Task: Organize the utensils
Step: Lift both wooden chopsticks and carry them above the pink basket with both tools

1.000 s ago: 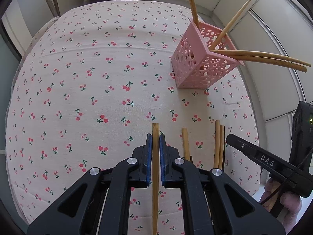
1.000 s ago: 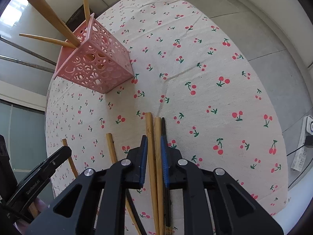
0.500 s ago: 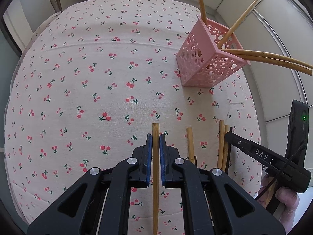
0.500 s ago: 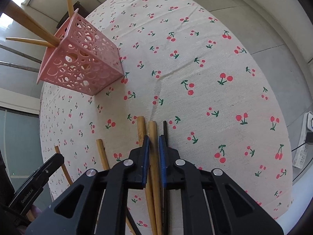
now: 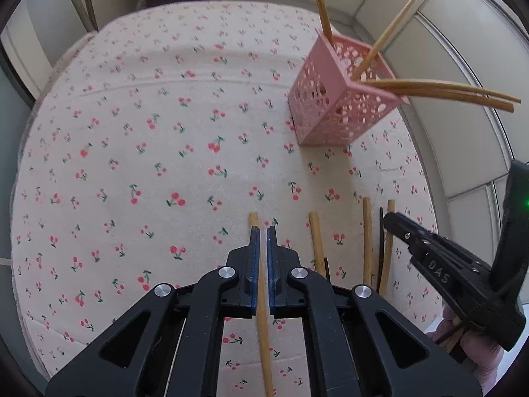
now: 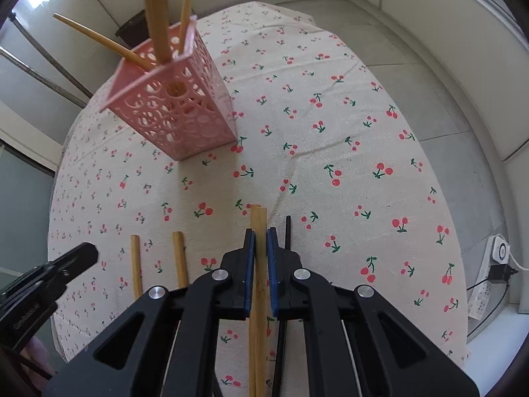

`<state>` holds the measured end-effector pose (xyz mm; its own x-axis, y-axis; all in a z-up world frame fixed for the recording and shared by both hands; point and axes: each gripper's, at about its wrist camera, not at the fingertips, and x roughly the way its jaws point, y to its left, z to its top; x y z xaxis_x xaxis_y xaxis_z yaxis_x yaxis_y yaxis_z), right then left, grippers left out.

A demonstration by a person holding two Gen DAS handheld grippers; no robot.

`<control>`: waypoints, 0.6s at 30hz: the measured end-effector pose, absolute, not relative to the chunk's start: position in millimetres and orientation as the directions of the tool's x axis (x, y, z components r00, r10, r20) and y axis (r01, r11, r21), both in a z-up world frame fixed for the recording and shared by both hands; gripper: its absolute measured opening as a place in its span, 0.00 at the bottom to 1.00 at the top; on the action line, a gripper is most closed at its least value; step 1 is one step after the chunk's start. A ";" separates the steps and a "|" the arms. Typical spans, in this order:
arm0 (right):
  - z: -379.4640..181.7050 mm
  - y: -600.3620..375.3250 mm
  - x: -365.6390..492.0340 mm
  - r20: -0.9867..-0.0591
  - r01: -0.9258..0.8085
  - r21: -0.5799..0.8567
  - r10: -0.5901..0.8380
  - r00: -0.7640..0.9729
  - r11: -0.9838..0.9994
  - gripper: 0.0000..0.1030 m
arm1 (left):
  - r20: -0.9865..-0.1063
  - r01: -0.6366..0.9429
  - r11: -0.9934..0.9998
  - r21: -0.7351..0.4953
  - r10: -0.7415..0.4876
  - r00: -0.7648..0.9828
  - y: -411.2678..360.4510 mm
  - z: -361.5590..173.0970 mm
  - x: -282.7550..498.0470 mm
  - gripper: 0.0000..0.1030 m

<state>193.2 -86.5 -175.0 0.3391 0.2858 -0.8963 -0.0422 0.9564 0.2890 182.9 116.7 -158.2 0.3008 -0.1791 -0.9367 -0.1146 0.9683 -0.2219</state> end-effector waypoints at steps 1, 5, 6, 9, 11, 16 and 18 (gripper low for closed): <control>-169.9 -88.2 190.0 -0.891 -0.051 0.290 0.289 0.349 0.956 0.07 | -0.943 -0.136 0.964 -0.227 -0.183 0.276 118.1 -165.3 186.1 0.21; -156.7 -98.3 181.4 -0.876 -0.067 0.301 0.304 0.375 0.951 0.07 | -0.963 -0.173 0.976 -0.133 -0.086 0.255 113.6 -184.0 199.0 0.29; -154.7 -100.8 179.7 -0.873 -0.068 0.306 0.308 0.378 0.950 0.07 | -0.966 -0.179 0.974 -0.137 -0.091 0.244 112.5 -188.1 201.8 0.29; -149.1 -105.6 176.2 -0.860 -0.075 0.316 0.319 0.398 0.946 0.07 | -0.974 -0.173 0.978 -0.119 -0.081 0.213 104.0 -198.5 206.7 0.29; -143.4 -111.4 174.8 -0.850 -0.072 0.330 0.329 0.411 0.941 0.08 | -0.972 -0.146 0.988 -0.047 -0.012 0.234 93.1 -199.5 206.4 0.26; -121.4 -126.5 167.5 -0.810 -0.061 0.378 0.362 0.462 0.924 0.07 | -0.955 -0.128 0.992 -0.005 0.034 0.295 77.5 -197.9 203.9 0.06; -110.6 -131.8 162.9 -0.792 -0.062 0.390 0.369 0.486 0.919 0.07 | -0.945 -0.133 0.991 -0.019 0.026 0.327 80.0 -189.9 200.3 0.06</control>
<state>162.9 -131.8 -110.6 0.4860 0.3692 -0.7921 -0.0616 0.9186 0.3904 200.3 80.0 -189.9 0.3270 0.0261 -0.9447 -0.1329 0.9910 -0.0186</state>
